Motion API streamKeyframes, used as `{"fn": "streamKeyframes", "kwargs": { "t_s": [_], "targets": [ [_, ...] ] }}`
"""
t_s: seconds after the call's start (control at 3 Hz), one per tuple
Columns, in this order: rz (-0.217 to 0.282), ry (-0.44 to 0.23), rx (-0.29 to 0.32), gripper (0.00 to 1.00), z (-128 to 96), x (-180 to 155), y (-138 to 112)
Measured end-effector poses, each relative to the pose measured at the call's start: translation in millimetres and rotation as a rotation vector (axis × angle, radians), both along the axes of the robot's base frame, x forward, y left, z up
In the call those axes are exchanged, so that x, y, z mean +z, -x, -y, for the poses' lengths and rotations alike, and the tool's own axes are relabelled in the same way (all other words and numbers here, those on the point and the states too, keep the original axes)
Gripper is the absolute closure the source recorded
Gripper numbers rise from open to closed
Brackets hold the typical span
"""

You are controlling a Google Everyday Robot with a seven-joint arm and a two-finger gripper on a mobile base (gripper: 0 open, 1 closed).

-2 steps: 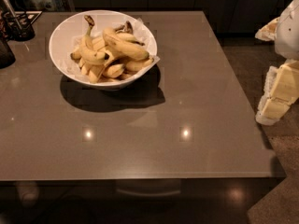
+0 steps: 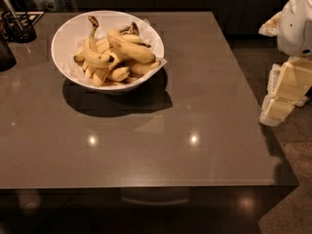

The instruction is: Pick banana from white bowl

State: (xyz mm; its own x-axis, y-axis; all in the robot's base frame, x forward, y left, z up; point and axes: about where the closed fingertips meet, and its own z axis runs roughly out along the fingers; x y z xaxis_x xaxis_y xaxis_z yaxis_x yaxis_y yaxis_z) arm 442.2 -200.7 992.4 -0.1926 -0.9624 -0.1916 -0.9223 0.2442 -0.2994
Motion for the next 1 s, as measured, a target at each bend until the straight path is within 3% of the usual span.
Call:
{"fn": "streamKeyframes", "kwargs": {
  "t_s": [0.33, 0.67, 1.0],
  "targets": [
    [0.019, 0.038, 0.059, 0.0, -19, 13, -7],
    [0.044, 0.041, 0.173, 0.0, -32, 27, -2],
    [0.065, 0.057, 0.216, 0.0, -34, 31, -1]
  ]
}}
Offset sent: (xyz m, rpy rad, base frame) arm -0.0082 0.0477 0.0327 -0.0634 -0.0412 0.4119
